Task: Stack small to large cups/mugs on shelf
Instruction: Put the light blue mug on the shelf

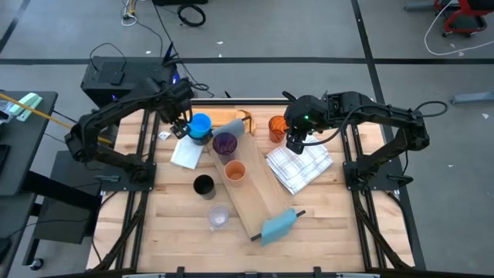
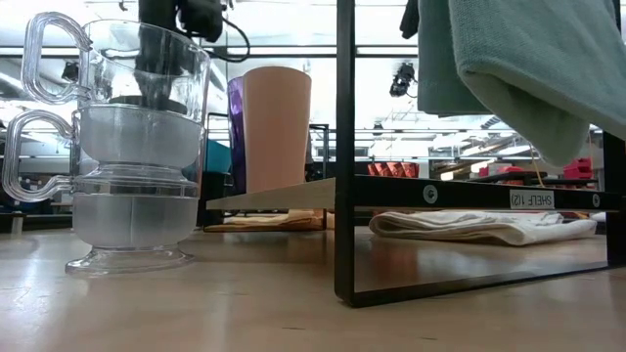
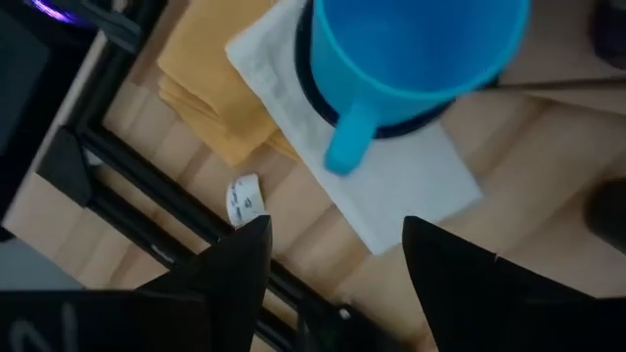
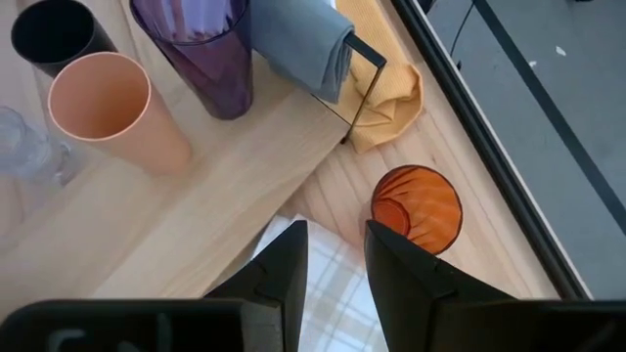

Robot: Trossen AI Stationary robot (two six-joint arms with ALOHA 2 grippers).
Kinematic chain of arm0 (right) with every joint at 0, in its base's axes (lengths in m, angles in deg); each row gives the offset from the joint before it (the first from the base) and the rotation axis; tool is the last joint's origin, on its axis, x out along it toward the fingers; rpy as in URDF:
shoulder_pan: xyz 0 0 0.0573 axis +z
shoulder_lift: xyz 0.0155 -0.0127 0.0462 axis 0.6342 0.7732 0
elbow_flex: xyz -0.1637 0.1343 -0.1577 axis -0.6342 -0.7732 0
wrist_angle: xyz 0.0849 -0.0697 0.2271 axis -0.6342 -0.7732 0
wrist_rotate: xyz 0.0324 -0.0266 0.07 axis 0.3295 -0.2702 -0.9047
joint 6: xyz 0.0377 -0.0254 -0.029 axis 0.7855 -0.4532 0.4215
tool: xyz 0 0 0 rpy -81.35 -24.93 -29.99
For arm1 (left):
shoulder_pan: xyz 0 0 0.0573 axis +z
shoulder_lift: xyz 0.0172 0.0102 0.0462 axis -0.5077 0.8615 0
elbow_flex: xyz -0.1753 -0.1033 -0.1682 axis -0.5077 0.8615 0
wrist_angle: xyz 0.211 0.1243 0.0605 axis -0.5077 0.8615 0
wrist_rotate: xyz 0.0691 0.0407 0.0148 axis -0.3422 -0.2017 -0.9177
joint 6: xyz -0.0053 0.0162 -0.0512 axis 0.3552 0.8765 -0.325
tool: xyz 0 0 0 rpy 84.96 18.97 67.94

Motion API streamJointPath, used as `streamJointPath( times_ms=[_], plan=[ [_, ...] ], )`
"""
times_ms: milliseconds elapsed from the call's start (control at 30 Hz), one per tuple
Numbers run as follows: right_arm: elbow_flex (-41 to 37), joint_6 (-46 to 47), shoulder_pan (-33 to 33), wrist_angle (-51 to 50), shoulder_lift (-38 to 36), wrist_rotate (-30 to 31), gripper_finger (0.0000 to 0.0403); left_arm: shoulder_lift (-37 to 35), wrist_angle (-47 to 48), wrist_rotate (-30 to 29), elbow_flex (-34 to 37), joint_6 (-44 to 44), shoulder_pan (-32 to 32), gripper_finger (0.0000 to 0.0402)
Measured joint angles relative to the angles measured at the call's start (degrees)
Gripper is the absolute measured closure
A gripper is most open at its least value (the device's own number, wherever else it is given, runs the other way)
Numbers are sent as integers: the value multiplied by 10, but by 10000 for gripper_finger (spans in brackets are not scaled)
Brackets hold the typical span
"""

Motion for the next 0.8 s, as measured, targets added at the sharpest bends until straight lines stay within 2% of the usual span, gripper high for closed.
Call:
streamJointPath(
  times_ms=[67,333,800],
  plan=[
    [0,0,0,0,0,-1,292,0,-12,-16,1,2,-1,163],
    [0,-1,0,-1,0,-2,292,3,-48,-18,1,19,-1,155],
    [0,0,0,-3,0,-14,292,66,-41,-12,1,62,0,154]
  ],
)
